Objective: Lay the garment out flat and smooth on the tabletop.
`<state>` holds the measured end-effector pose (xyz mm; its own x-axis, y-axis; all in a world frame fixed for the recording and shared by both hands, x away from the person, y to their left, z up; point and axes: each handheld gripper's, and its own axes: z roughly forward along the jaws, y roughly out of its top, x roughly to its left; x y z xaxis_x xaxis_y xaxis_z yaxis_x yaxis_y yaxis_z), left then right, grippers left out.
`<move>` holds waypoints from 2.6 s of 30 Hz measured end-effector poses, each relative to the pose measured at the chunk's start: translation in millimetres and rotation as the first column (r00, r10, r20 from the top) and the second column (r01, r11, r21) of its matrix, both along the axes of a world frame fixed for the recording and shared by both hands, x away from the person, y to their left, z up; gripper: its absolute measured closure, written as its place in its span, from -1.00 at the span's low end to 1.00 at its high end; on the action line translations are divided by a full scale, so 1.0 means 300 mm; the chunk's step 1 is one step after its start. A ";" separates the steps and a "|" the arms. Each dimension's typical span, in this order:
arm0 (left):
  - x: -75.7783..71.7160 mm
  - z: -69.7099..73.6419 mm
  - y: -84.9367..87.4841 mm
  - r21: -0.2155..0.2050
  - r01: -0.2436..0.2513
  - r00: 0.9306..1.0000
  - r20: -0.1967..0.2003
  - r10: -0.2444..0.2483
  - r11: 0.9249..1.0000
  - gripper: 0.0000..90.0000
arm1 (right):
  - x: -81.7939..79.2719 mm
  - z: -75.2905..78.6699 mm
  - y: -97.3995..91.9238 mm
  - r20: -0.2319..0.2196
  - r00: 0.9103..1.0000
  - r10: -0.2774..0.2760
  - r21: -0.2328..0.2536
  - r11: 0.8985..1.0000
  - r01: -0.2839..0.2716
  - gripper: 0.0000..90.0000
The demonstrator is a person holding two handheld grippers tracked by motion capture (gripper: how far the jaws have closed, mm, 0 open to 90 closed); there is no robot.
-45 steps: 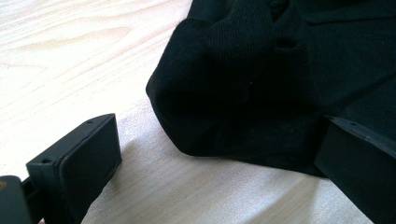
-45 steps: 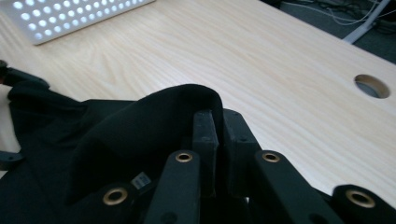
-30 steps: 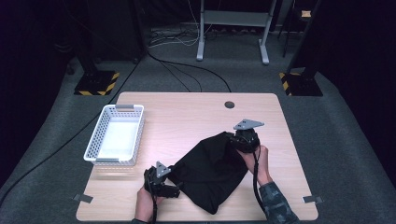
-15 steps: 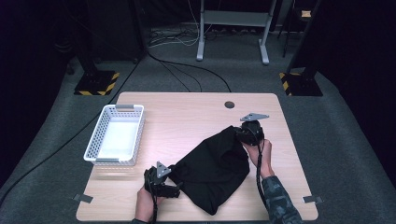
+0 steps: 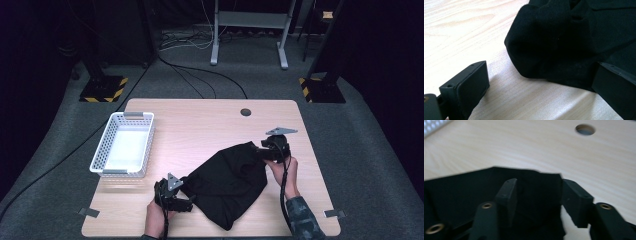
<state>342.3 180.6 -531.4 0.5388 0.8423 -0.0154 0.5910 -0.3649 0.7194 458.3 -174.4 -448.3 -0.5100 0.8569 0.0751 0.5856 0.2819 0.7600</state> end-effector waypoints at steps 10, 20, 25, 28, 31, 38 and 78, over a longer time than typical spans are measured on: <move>0.000 0.000 0.000 0.000 0.000 1.000 0.000 0.000 1.000 -0.98 | 0.034 -0.174 0.076 -0.081 0.996 -0.031 -0.152 0.988 0.018 0.33; 0.000 0.000 0.000 0.000 0.000 1.000 0.000 0.000 1.000 -0.98 | 0.039 -0.204 0.058 -0.063 0.998 -0.014 -0.121 0.993 0.006 1.00; 0.000 0.000 0.000 0.000 0.000 1.000 0.000 0.000 1.000 -0.98 | 0.060 -0.172 0.044 -0.035 0.999 -0.026 -0.128 0.992 0.021 1.00; 0.000 0.000 0.000 0.000 0.000 1.000 0.000 0.000 1.000 -0.98 | 0.056 -0.148 0.028 -0.032 0.999 -0.024 -0.094 0.995 0.021 0.86; 0.000 0.000 0.000 0.000 0.000 1.000 0.000 0.000 1.000 -0.98 | 0.040 -0.144 0.017 -0.082 0.997 0.003 -0.031 0.999 -0.005 0.14; 0.000 0.000 0.000 0.000 0.000 1.000 0.000 0.000 1.000 -0.98 | 0.008 -0.206 0.038 -0.095 0.995 0.013 -0.111 0.994 -0.024 0.13; -0.001 0.000 -0.001 0.001 0.000 1.000 0.001 0.000 1.000 -0.98 | -0.104 -0.217 -0.120 0.000 1.000 -0.030 -0.036 0.999 0.030 -0.69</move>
